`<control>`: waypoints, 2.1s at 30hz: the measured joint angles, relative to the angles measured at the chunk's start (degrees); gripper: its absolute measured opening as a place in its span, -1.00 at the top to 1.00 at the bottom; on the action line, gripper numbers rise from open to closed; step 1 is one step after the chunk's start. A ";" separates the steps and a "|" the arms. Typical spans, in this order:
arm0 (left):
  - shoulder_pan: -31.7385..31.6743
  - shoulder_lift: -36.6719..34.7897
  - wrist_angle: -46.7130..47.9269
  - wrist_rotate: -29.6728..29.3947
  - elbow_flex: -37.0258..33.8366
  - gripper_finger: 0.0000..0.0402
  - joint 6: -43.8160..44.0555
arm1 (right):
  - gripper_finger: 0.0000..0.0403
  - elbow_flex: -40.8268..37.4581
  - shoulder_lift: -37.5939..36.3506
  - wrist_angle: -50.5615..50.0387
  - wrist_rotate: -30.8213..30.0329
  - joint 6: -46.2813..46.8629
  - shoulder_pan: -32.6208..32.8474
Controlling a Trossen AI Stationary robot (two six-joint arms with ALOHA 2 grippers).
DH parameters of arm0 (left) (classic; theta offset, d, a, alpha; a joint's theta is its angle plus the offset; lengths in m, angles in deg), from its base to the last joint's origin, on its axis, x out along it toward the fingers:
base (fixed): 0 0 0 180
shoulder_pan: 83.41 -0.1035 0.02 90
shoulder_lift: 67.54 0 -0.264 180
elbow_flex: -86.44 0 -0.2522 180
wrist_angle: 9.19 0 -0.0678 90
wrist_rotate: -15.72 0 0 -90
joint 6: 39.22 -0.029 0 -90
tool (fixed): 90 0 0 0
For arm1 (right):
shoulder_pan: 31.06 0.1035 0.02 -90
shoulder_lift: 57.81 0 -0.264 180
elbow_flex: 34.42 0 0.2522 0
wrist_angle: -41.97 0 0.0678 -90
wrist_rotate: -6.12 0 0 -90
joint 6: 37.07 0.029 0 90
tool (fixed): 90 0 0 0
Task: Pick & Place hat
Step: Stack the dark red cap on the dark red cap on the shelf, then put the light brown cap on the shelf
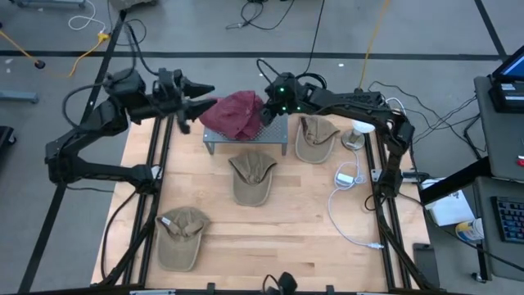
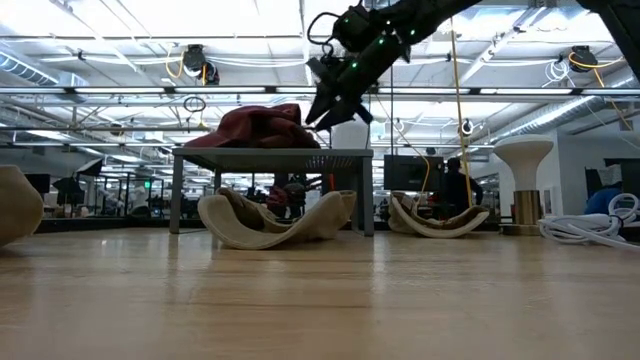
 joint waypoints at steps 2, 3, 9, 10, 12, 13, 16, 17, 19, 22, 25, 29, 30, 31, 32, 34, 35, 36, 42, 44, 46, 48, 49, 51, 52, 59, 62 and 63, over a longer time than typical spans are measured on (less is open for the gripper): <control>-0.22 0.96 3.71 -4.94 -0.01 -0.13 0.35 | 0.33 0.00 -1.99 -2.53 -0.04 0.63 0.23; -0.37 1.61 5.07 -7.30 -0.02 -0.13 0.83 | 0.33 0.00 -3.11 -3.89 -0.04 1.35 0.22; -0.49 7.29 10.54 -14.09 -0.02 -0.13 -0.10 | 0.33 -0.07 -7.89 -7.01 0.64 6.40 0.67; -0.49 8.64 10.44 -14.36 -0.02 -0.13 -1.13 | 0.33 -0.02 -8.61 -6.60 1.77 6.47 0.81; -0.49 11.07 9.53 -14.85 -0.04 -0.13 -1.98 | 0.34 0.02 -10.25 -6.64 4.18 6.55 0.91; -0.54 12.29 8.69 -15.18 -0.04 -0.13 -2.42 | 0.34 0.00 -10.97 -6.77 5.27 6.64 0.97; -0.83 15.35 7.53 -16.94 -0.07 -0.13 -3.60 | 0.35 0.00 -12.83 -6.25 7.52 7.73 1.82; -1.01 16.29 7.44 -18.15 -0.07 -0.13 -3.60 | 0.35 0.00 -13.53 -6.34 7.58 8.00 2.14; -1.73 18.06 7.50 -19.86 -0.07 -0.13 -3.36 | 0.35 -0.02 -14.82 -6.59 7.57 8.15 2.94; -3.30 20.27 7.98 -21.25 -0.07 -0.13 -3.33 | 0.36 -0.02 -16.51 -6.43 7.55 7.84 4.02; -4.72 22.47 8.40 -21.31 -0.07 -0.13 -3.34 | 0.36 -0.02 -17.15 -6.35 7.55 7.65 5.03; -6.05 26.12 9.49 -21.32 -0.07 -0.13 -4.06 | 0.36 -0.04 -17.41 -6.12 7.50 8.35 6.19; -6.29 27.03 10.21 -21.36 -0.07 -0.13 -4.45 | 0.36 -0.04 -17.42 -6.14 7.46 8.64 6.44; -6.48 27.92 10.60 -21.70 -0.07 -0.13 -4.44 | 0.36 -0.04 -17.40 -6.18 7.48 8.81 6.66; -6.56 28.75 11.21 -22.53 -0.07 -0.13 -4.05 | 0.36 -0.04 -17.36 -6.25 7.48 8.81 6.96; -6.83 29.87 13.76 -24.88 -0.10 -0.13 -1.96 | 0.36 -0.04 -17.33 -6.11 7.48 8.81 7.42; -6.92 30.20 14.67 -26.44 -0.11 -0.13 -0.53 | 0.36 -0.04 -17.35 -5.87 7.48 8.78 7.66; -7.04 30.30 15.87 -27.84 -0.11 -0.13 0.93 | 0.36 -0.03 -17.36 -5.47 7.49 8.70 7.82; -7.37 30.17 21.45 -31.00 -0.11 -0.13 6.05 | 0.36 -0.04 -17.36 -2.11 7.47 8.06 8.19; -7.36 30.14 21.75 -30.72 -0.11 -0.13 6.15 | 0.36 -0.04 -17.36 -1.12 7.46 7.50 8.17; -7.13 30.14 21.69 -30.12 -0.11 -0.13 5.94 | 0.36 -0.04 -17.36 -0.46 7.46 7.29 8.16; -6.70 30.14 21.50 -30.05 -0.10 -0.13 6.14 | 0.36 -0.04 -17.36 -0.47 7.46 7.27 8.16; -6.45 30.14 21.07 -30.01 -0.11 -0.13 6.15 | 0.36 -0.04 -17.36 -0.48 7.46 7.19 8.16; -6.06 30.14 19.88 -29.78 -0.06 -0.13 6.02 | 0.36 -0.04 -17.36 -0.50 7.47 6.85 8.16; -5.98 29.94 20.00 -29.68 0.21 -0.13 5.90 | 0.36 -0.04 -17.36 -0.50 7.48 6.69 8.16; -5.63 28.01 22.09 -30.23 3.15 -0.13 4.45 | 0.36 -0.04 -17.36 -0.68 7.59 5.94 8.16; -5.49 27.05 22.32 -29.70 4.35 -0.13 4.49 | 0.36 -0.04 -17.35 -1.11 7.55 5.94 8.16; -5.51 26.66 23.53 -29.09 4.69 -0.13 4.48 | 0.36 -0.04 -17.33 -1.13 7.55 5.94 8.16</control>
